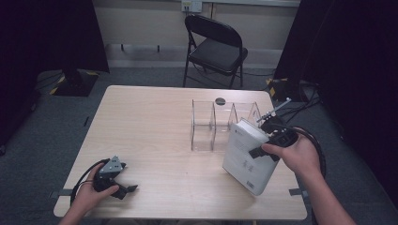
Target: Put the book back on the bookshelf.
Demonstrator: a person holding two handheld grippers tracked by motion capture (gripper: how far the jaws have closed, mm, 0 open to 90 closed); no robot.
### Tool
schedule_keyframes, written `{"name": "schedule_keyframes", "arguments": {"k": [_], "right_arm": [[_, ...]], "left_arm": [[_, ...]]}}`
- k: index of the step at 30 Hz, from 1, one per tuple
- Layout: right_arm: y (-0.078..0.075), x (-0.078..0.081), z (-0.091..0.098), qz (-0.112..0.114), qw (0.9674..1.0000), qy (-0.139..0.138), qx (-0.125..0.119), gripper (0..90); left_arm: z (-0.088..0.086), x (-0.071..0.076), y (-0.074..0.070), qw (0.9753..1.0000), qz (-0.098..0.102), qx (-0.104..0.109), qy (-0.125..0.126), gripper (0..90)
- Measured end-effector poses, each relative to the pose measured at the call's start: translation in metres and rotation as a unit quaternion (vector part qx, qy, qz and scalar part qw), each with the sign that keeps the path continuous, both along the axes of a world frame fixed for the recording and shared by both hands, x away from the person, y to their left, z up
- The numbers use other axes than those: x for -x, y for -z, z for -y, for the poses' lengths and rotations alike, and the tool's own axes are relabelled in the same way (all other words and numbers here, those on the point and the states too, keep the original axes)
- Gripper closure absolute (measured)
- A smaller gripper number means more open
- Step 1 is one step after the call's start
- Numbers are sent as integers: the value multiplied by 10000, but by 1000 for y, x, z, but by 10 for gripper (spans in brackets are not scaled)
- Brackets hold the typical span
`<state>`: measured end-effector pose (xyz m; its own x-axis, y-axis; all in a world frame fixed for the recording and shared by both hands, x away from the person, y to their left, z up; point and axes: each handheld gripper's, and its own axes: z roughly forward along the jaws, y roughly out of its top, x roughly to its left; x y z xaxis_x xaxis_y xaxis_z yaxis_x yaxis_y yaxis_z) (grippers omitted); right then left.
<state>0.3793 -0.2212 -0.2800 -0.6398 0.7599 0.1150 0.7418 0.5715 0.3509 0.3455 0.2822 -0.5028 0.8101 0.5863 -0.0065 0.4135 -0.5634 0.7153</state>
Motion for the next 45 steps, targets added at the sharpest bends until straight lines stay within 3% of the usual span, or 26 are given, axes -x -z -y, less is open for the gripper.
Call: {"name": "schedule_keyframes", "arguments": {"k": [45], "right_arm": [[-3,-2,45,21,9972,730,140,525]], "left_arm": [[0,0,0,10000,-1,12,-6,0]]}}
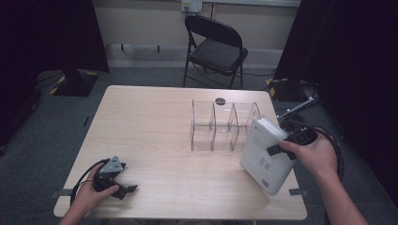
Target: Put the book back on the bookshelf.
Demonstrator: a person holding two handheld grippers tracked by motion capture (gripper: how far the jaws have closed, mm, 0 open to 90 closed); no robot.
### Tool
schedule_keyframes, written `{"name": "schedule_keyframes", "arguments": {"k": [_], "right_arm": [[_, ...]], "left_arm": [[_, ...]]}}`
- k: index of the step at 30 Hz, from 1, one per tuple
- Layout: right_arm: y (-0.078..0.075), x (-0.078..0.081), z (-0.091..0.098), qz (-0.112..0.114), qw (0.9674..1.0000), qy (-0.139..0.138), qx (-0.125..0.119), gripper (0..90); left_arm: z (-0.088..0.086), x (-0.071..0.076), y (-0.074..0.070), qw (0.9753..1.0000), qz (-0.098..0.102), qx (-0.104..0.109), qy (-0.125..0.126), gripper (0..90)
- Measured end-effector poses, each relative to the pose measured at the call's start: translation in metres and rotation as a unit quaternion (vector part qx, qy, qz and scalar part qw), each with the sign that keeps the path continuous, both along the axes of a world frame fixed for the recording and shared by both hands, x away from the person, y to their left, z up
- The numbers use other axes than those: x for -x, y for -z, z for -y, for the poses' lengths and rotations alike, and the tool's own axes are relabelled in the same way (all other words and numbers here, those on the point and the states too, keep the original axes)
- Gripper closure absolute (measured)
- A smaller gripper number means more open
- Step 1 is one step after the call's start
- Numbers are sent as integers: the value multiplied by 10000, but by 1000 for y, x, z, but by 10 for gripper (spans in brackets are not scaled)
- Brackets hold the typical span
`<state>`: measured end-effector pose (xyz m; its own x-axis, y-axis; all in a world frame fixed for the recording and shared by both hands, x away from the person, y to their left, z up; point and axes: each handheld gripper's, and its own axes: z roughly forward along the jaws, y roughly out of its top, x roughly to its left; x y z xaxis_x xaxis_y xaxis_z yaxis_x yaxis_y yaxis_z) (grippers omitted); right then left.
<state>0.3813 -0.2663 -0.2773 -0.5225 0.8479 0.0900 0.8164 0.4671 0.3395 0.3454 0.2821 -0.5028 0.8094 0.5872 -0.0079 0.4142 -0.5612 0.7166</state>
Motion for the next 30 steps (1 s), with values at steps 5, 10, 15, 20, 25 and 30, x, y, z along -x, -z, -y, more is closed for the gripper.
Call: {"name": "schedule_keyframes", "arguments": {"k": [5,10,15,20,25,30], "right_arm": [[2,-2,4,-36,10000,74,36,525],[6,0,8,5,9999,105,-15,525],[16,1,8,48,9999,134,-63,524],[25,1,3,55,10000,47,-6,524],[32,2,-1,149,9999,24,-62,522],[34,6,-3,232,9997,2,-40,520]], "left_arm": [[0,0,0,10000,1,-2,-1,0],[0,0,0,10000,1,0,0,0],[0,0,0,10000,2,-14,7,0],[0,0,0,10000,1,-10,6,0],[0,0,0,10000,17,2,-7,0],[0,0,0,10000,17,6,-10,0]]}}
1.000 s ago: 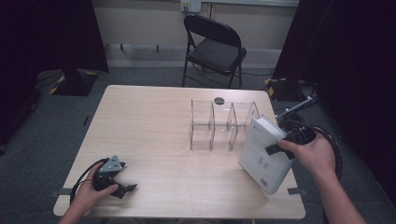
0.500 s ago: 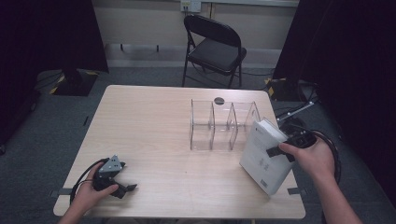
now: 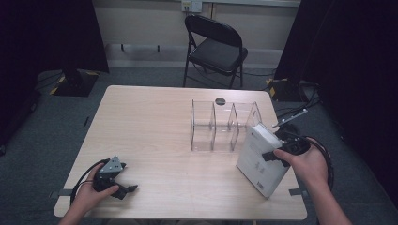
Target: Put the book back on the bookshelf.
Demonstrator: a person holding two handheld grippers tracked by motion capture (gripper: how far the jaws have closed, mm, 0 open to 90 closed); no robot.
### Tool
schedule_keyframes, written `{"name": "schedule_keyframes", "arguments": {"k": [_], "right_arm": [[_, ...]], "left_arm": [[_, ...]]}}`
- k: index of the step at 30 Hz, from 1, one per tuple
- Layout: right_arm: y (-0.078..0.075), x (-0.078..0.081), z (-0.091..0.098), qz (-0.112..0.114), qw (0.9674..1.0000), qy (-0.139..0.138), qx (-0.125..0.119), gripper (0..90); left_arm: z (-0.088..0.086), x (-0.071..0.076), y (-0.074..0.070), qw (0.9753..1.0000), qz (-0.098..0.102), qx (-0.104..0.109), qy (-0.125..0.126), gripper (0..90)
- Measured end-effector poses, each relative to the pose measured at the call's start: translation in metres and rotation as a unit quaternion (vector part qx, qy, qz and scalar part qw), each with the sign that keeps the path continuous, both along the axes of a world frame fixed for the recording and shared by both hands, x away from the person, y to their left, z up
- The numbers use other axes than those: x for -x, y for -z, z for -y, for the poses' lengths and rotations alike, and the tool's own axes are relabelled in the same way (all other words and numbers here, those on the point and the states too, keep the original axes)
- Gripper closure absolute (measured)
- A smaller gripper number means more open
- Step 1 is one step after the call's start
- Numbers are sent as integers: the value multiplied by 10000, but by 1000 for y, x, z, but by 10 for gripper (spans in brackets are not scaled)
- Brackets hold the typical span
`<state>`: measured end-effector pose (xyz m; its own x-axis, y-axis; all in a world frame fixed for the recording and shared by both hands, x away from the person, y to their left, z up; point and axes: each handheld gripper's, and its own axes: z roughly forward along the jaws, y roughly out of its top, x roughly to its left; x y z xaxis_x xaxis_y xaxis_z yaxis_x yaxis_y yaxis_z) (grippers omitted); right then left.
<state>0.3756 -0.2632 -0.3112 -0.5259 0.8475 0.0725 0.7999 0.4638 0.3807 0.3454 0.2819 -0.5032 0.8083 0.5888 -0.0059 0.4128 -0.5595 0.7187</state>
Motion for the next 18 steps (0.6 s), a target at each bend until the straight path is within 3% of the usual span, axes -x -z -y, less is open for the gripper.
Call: {"name": "schedule_keyframes", "arguments": {"k": [7,9,15,18], "right_arm": [[3,2,-5,-219,9989,-151,378,510],[3,1,-5,-199,9993,-102,304,507],[3,-8,-11,-323,9979,-206,526,480],[4,-14,-19,-358,9978,-255,503,457]], "left_arm": [[0,0,0,10000,-4,-4,-5,0],[0,0,0,10000,-5,-5,-4,0],[0,0,0,10000,-10,-3,-6,0],[0,0,0,10000,-10,-3,-6,0]]}}
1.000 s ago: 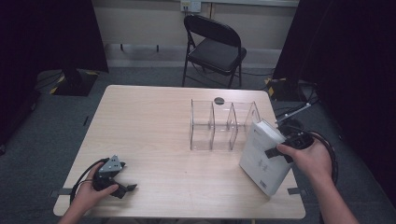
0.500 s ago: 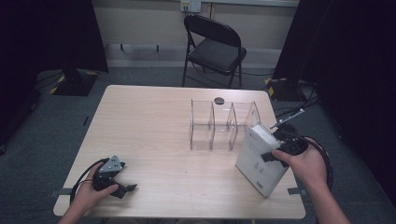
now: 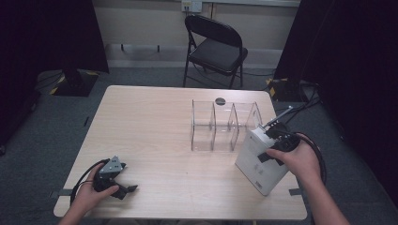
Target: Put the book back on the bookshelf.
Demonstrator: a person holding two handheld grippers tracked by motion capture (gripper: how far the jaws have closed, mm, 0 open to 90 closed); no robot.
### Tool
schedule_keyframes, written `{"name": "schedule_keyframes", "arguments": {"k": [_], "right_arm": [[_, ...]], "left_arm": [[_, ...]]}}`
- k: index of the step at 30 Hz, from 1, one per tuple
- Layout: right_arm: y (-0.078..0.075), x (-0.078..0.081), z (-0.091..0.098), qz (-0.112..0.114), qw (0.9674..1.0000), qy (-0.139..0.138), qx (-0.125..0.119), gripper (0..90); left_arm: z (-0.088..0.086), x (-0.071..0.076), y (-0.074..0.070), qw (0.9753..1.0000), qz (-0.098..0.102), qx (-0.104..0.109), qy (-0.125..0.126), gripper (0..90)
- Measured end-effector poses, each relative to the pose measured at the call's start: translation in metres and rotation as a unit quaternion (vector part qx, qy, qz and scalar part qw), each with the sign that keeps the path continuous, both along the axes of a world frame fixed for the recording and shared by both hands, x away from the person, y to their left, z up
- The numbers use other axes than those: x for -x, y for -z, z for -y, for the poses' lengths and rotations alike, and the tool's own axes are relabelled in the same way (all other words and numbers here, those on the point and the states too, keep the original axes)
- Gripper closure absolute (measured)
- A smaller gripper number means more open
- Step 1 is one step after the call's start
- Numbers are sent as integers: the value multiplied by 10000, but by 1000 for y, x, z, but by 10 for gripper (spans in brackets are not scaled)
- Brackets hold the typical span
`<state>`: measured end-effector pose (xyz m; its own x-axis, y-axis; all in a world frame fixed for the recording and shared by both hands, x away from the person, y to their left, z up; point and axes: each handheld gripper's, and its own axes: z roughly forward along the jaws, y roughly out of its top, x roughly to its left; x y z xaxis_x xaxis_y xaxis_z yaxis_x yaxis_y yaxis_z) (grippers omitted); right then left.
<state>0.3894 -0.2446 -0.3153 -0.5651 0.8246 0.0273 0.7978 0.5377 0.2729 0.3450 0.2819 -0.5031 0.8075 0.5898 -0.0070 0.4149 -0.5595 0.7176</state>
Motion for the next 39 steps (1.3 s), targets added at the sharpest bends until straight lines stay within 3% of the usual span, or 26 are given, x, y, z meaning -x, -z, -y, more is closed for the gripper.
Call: {"name": "schedule_keyframes", "arguments": {"k": [2,3,5,14,19,22,30,39], "right_arm": [[1,-2,-4,17,10000,-15,44,456],[2,-4,-7,-22,9998,-109,193,452],[6,-9,-9,-139,9997,-73,207,472],[4,-8,-9,-143,9996,-76,213,518],[0,-5,4,-177,9998,84,-58,521],[-6,-4,9,-147,9998,100,-22,521],[-18,-7,21,-160,9987,482,-10,520],[-20,-18,17,-253,9977,623,63,521]], "left_arm": [[0,0,0,10000,0,-1,1,0],[0,0,0,10000,-1,1,0,0],[0,0,0,10000,0,0,1,0],[0,0,0,10000,-13,-9,7,0],[0,0,0,10000,-16,13,-10,0],[0,0,0,10000,-14,13,-10,0],[0,0,0,10000,-16,13,-10,0],[0,0,0,10000,-31,-3,-1,0]]}}
